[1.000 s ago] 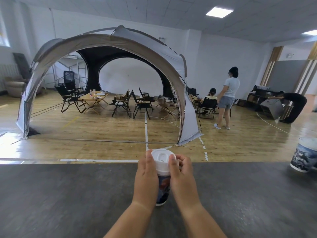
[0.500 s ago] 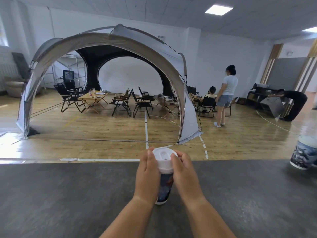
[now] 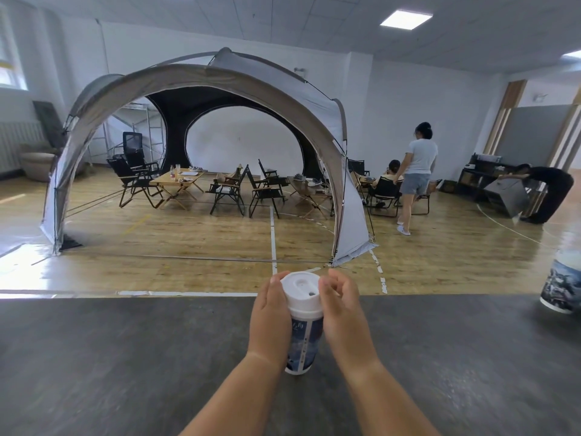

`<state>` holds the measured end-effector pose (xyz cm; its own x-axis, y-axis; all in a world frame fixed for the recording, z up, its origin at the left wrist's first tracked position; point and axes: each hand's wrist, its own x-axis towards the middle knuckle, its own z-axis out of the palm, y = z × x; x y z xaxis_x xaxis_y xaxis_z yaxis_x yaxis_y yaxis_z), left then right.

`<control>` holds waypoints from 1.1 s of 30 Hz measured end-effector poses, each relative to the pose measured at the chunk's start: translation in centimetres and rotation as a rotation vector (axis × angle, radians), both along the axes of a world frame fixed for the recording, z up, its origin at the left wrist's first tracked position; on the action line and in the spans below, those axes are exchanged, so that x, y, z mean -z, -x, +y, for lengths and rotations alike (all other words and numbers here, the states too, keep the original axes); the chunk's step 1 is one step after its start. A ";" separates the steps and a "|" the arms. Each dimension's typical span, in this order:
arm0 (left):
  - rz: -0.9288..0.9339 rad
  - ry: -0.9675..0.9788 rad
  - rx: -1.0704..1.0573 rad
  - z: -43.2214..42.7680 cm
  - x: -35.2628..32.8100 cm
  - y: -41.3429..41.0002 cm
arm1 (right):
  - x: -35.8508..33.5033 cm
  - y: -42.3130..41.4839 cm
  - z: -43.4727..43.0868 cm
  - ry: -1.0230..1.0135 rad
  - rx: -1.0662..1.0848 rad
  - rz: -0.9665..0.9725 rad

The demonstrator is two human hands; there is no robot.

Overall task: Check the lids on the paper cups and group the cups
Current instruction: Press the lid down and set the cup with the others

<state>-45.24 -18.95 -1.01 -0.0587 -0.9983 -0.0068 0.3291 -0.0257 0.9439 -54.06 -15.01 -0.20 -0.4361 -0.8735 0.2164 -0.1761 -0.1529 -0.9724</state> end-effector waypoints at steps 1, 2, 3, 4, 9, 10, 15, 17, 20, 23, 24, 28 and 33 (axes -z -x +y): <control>-0.003 0.000 -0.011 0.3 -0.1 0.1 | 0.4 -0.4 0.2 0.028 0.018 -0.013; -0.011 -0.002 -0.017 0.5 0.0 0.1 | 0.6 -0.8 0.3 0.044 0.031 -0.014; -0.008 -0.007 -0.018 0.6 0.1 0.2 | 0.8 -1.0 0.4 0.048 0.038 -0.006; -0.001 -0.021 -0.017 0.8 0.0 0.2 | 0.8 -1.1 0.4 0.044 0.038 -0.005; 0.060 -0.066 0.013 0.1 -0.4 -0.6 | -0.1 0.2 -0.2 0.006 -0.009 -0.029; 0.051 -0.064 0.022 0.2 -0.4 -0.6 | -0.3 0.4 -0.2 -0.003 -0.020 -0.019; 0.035 -0.006 0.022 0.6 0.4 -0.1 | 0.2 -0.1 -0.2 0.003 -0.012 -0.042; 0.038 -0.017 0.025 1.0 0.2 0.0 | 0.8 -0.9 0.2 0.027 0.026 -0.043; 0.057 -0.032 0.023 1.0 -0.1 -0.1 | 0.8 -1.0 0.3 0.034 0.042 -0.031; 0.078 -0.071 0.025 0.3 -0.2 -0.4 | 0.4 0.1 -0.2 0.000 -0.038 -0.040; 0.074 -0.075 0.038 0.1 -0.2 -0.4 | 0.1 0.3 -0.2 -0.014 -0.061 -0.038; 0.052 -0.035 0.032 0.4 0.2 0.0 | 0.2 -0.1 0.0 -0.019 -0.063 -0.063; 0.084 -0.036 0.030 0.8 -0.3 -0.1 | 0.9 -0.9 0.3 0.019 0.027 -0.025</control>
<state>-45.18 -18.18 -0.68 -0.0901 -0.9953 -0.0360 0.4057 -0.0697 0.9114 -53.17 -14.73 -1.08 -0.4652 -0.8571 0.2213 -0.1565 -0.1665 -0.9736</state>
